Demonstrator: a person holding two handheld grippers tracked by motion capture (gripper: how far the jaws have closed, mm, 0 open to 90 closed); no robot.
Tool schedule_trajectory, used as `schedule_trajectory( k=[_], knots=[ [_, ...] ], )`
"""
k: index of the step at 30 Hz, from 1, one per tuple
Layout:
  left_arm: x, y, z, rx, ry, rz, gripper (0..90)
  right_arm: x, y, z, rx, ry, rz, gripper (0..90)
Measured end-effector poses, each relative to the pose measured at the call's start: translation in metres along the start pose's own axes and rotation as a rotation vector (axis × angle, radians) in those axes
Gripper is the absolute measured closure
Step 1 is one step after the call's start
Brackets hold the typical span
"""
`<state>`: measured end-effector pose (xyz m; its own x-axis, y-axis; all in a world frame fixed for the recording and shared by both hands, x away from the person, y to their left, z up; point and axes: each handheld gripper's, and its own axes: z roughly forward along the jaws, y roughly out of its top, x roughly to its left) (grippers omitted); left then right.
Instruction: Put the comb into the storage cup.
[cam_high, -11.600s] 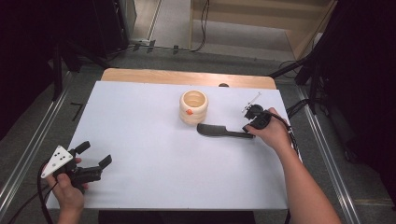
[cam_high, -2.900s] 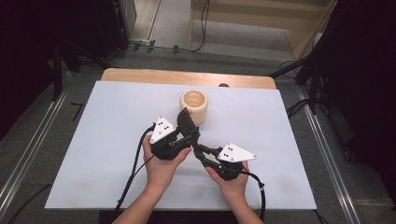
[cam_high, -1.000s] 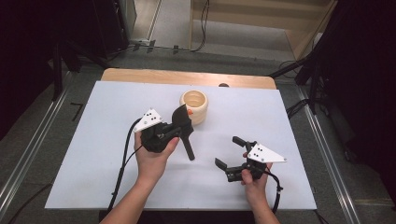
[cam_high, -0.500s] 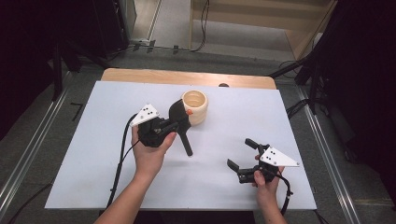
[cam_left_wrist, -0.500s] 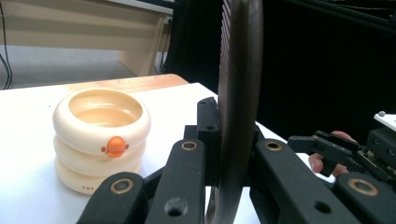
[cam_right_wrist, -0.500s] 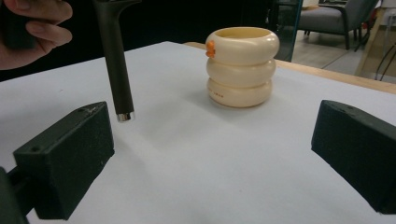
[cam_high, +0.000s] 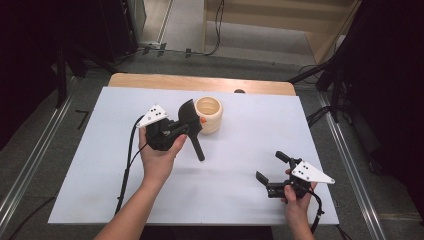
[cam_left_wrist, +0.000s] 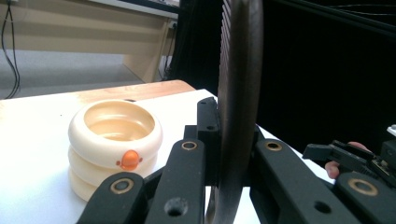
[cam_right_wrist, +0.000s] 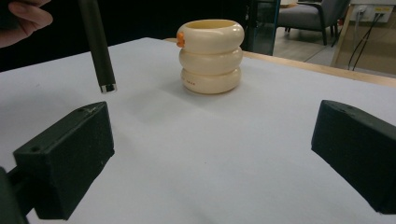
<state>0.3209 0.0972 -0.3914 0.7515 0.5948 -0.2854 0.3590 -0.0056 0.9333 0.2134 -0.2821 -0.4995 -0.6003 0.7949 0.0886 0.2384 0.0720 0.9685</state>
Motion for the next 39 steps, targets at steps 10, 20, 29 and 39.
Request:
schedule_trajectory(
  k=[10, 20, 29, 39],
  knots=[
    [0.005, 0.01, 0.006, -0.002, 0.002, 0.002, 85.5, -0.014, -0.008, -0.019, -0.002, -0.047, 0.015, 0.0],
    [0.012, 0.021, 0.01, -0.011, 0.003, -0.008, 85.5, -0.028, -0.014, -0.036, 0.001, -0.086, 0.04, 0.0],
    [0.017, 0.03, 0.017, -0.011, 0.012, 0.0, 85.5, -0.033, -0.019, -0.039, 0.003, -0.101, 0.058, 0.0],
    [0.024, 0.041, 0.021, -0.031, 0.028, -0.002, 85.5, -0.032, -0.019, -0.039, -0.001, -0.083, 0.051, 0.0]
  ],
)
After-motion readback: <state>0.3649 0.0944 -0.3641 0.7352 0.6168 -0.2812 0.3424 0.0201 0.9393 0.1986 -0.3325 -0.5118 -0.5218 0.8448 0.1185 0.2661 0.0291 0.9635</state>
